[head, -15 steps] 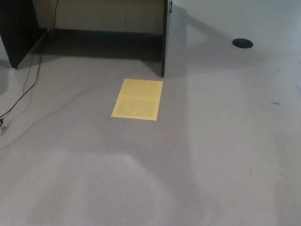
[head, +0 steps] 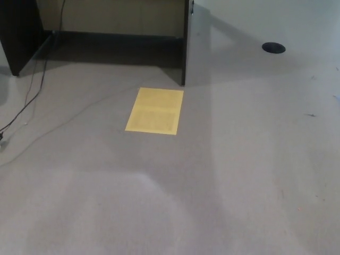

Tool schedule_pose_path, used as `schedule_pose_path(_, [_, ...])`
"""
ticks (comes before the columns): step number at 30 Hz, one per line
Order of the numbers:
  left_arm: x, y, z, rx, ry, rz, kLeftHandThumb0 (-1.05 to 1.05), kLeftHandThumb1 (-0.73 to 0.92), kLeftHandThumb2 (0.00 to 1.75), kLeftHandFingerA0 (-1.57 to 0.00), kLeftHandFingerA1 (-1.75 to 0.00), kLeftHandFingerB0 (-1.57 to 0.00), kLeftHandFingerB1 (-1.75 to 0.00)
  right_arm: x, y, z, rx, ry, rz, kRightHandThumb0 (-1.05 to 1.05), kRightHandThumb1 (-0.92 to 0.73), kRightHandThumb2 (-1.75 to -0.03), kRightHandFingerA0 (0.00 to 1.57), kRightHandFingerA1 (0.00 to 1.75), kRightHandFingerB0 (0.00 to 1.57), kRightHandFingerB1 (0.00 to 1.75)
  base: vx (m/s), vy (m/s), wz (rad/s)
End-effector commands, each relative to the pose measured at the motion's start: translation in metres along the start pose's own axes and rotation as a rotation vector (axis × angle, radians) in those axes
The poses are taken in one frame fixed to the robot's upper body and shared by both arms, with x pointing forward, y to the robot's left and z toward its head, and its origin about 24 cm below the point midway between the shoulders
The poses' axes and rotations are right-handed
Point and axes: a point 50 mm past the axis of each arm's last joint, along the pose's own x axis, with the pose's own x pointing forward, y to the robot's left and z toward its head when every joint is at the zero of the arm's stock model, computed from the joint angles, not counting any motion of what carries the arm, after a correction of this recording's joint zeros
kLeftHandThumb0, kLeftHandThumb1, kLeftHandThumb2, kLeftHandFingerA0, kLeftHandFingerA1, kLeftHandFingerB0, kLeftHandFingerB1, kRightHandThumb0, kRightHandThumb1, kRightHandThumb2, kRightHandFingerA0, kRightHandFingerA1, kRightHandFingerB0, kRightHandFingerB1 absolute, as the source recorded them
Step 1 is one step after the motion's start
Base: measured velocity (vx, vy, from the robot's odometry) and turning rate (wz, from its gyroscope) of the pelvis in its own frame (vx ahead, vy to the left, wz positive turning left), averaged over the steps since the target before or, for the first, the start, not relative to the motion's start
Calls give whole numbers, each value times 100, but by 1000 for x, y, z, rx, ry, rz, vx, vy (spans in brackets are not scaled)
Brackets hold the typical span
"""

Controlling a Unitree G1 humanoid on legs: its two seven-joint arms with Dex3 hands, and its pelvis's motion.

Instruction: A person is holding a toilet paper roll and the robot extends its left hand to grab the roll by inserting its thumb into the gap in the middle and brings its hand down by its side. Then it extends its arm again to hand the toilet paper roll back to the person.

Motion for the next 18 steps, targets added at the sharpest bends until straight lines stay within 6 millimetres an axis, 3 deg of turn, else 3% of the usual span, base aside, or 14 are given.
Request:
schedule_pose_path(1, [0,5,3,-35,-20,6,-19,44,53,-36,-35,-31,-31,-2,-2,-3,11,-9,2,-39,-66,-61,76,56,58,42,0,0,0])
schedule_pose_path(4, [7,9,11,-49,-40,16,-18,44,53,-35,-36,-30,-31,2,-7,6,38,-29,-12,-38,-66,-60,77,60,61,43,0,0,0])
schedule_pose_path(7, [7,9,15,-82,-80,31,-26,42,57,-27,-36,-26,-32,-1,-6,1,34,-24,-23,-39,-65,-59,82,65,63,43,0,0,0])
schedule_pose_path(8, [5,9,18,-91,-112,34,-14,33,86,-12,-52,-11,-50,-2,-4,-2,43,-24,-21,-39,-64,-59,83,65,64,44,0,0,0])
schedule_pose_path(10, [6,15,34,-115,-208,32,-15,32,85,-10,-51,-8,-50,-1,-4,0,47,-28,-18,-39,-65,-59,81,64,64,44,0,0,0])
schedule_pose_path(14, [-1,34,81,-132,-444,43,-21,27,83,-10,-51,-9,-50,-3,0,-5,57,-18,-11,-37,-66,-59,81,65,62,44,0,0,0])
schedule_pose_path(16, [-6,46,115,-157,-574,75,-19,25,82,-11,-52,-10,-50,-2,-2,-2,61,-30,-12,-38,-65,-60,80,63,63,44,0,0,0])
schedule_pose_path(18, [-17,64,167,-134,-778,118,-19,25,82,-13,-52,-10,-51,-1,-6,3,53,-45,-19,-39,-65,-60,80,63,62,44,0,0,0])
